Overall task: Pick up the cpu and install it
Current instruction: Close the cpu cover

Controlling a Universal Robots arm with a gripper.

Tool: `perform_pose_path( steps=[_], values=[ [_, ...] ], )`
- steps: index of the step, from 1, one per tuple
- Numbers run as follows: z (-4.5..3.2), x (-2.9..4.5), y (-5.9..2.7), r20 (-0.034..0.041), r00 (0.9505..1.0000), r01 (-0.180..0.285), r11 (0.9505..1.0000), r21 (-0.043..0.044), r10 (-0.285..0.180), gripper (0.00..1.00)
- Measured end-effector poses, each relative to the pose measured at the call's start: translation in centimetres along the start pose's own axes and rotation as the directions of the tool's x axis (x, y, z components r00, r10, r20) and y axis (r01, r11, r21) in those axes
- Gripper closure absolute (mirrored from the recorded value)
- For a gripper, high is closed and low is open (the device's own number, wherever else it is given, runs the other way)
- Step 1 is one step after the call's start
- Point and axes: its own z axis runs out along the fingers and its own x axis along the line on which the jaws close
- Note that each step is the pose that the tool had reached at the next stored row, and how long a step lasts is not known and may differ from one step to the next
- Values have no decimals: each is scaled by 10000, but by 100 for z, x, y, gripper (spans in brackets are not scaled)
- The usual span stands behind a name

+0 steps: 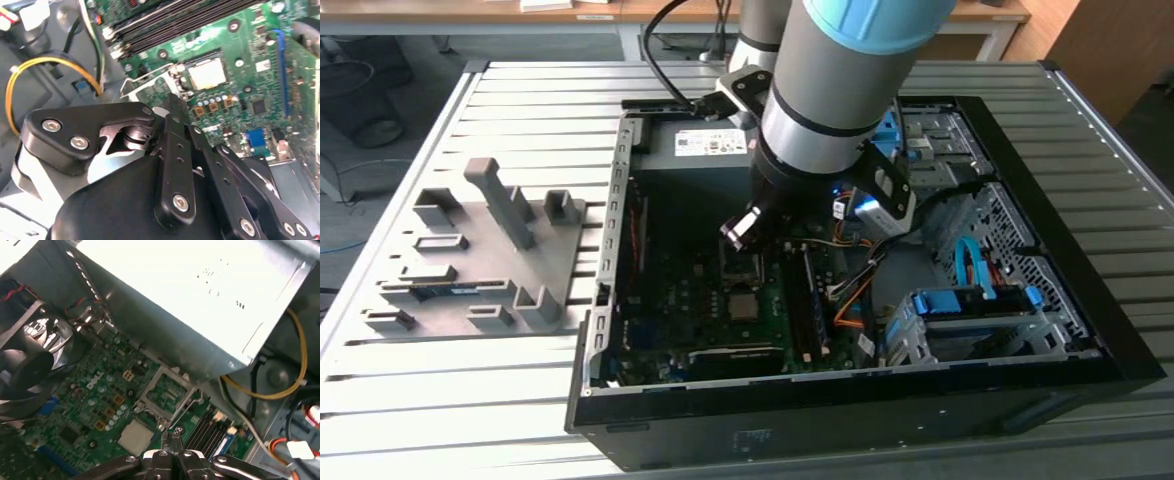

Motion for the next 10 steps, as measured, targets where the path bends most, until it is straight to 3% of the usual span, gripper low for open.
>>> perform_pose_path(
  steps=[7,10],
  values=[
    [0,-5,-4,351,9981,534,9967,-605,-514,90],
    [-1,-7,-5,462,9962,773,9937,-805,-737,90]
  ],
)
